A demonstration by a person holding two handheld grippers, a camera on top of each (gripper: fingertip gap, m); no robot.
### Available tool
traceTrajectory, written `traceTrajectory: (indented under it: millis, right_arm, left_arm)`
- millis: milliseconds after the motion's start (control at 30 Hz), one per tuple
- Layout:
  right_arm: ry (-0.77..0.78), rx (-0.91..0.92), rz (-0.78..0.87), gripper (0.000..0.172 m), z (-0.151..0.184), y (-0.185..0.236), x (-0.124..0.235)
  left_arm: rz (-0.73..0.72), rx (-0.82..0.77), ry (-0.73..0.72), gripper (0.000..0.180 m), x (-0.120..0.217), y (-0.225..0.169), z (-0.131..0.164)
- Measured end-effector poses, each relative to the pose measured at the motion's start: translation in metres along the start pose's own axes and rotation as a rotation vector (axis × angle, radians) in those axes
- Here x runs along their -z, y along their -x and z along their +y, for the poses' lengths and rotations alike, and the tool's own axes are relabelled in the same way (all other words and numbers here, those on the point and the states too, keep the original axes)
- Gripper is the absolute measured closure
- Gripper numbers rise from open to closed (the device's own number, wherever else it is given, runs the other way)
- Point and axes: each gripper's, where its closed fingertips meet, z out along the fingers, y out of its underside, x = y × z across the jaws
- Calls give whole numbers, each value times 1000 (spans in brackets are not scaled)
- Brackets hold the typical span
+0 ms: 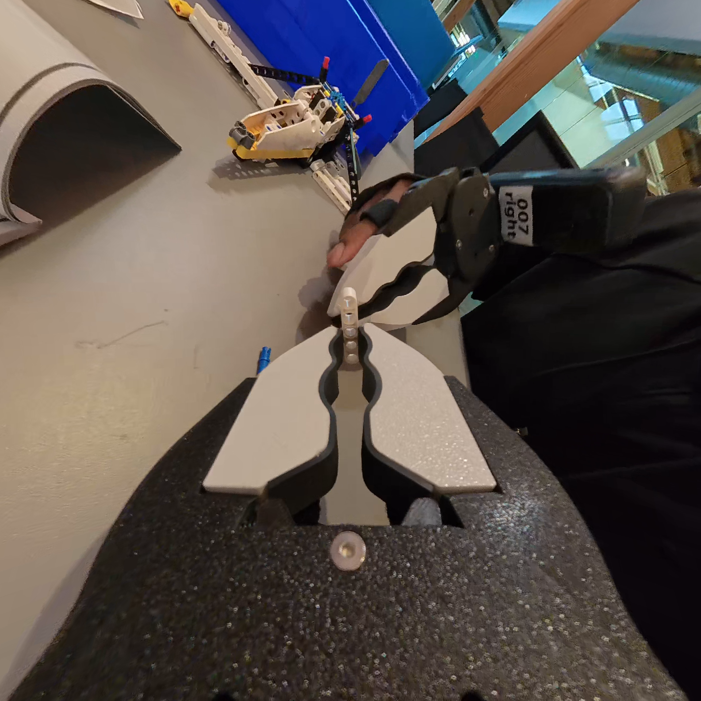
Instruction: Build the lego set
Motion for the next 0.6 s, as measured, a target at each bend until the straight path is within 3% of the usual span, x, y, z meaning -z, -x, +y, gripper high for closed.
traceTrajectory:
  millis: [267,400,600]
  right_arm:
    - [-116,156,180,168,-28,-8,10]
    - [-125,180,212,168,-30,-10,12]
    - [-122,227,254,168,-32,-9,14]
  left_arm:
    - [53,1,-16,174,0,-8,-2]
    - [112,-8,-39,174,0,-16,-5]
    - [85,-51,-12,174,-5,-16,-1]
